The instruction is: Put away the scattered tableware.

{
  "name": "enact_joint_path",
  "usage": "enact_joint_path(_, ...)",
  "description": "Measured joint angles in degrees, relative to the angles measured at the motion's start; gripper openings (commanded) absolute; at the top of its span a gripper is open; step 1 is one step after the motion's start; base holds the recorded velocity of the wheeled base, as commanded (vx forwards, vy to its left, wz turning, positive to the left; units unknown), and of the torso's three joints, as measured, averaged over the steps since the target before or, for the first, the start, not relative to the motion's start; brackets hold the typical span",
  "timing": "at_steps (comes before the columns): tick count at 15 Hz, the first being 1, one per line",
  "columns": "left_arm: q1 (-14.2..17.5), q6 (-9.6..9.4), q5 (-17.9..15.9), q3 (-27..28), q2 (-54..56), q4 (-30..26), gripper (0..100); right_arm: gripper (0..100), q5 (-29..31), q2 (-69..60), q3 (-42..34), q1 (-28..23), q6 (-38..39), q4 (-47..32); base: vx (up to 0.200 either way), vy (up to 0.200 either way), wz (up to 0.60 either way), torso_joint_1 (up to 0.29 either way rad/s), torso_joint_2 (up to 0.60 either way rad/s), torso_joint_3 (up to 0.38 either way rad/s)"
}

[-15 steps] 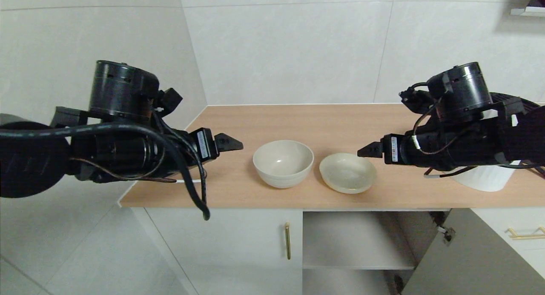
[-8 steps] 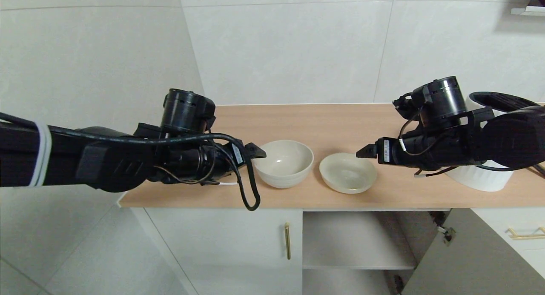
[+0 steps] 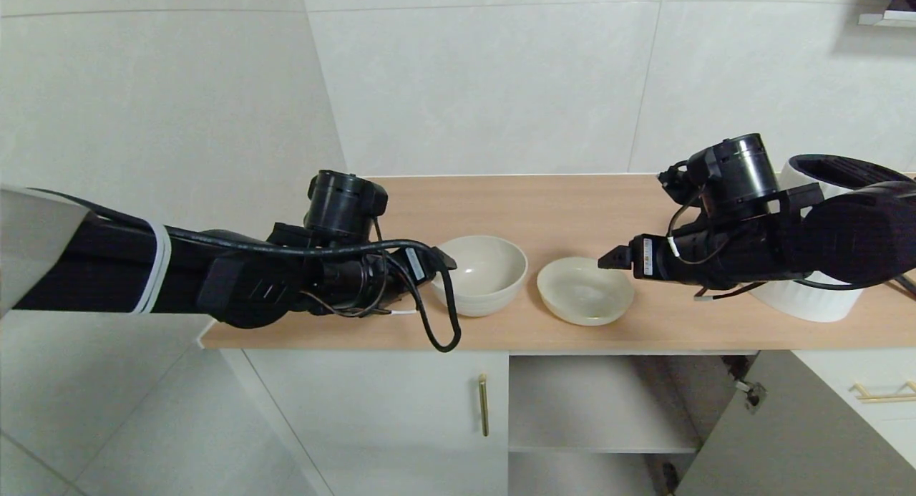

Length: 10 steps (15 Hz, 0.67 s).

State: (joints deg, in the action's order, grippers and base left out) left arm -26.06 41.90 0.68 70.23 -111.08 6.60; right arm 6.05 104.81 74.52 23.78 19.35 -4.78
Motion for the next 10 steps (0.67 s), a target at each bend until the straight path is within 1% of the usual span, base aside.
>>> enact_joint_path(1, -0.2, 0.02, 0.0, 0.0, -0.3, 0.0, 100, 100, 0.0, 0.0, 0.0, 0.0, 0.0, 0.0, 0.000, 0.000, 0.00, 0.000, 0.00, 0.000)
enact_joint_path(2, -0.2, 0.00, 0.0, 0.0, -0.5, 0.0, 0, 100, 0.0, 0.0, 0.0, 0.0, 0.0, 0.0, 0.000, 0.000, 0.00, 0.000, 0.00, 0.000)
enact_joint_path(10, -0.3, -0.07, 0.1, 0.1, -0.3, -0.1, 0, 100, -0.1, 0.0, 0.1, 0.0, 0.0, 0.0, 0.000, 0.000, 0.00, 0.000, 0.00, 0.000)
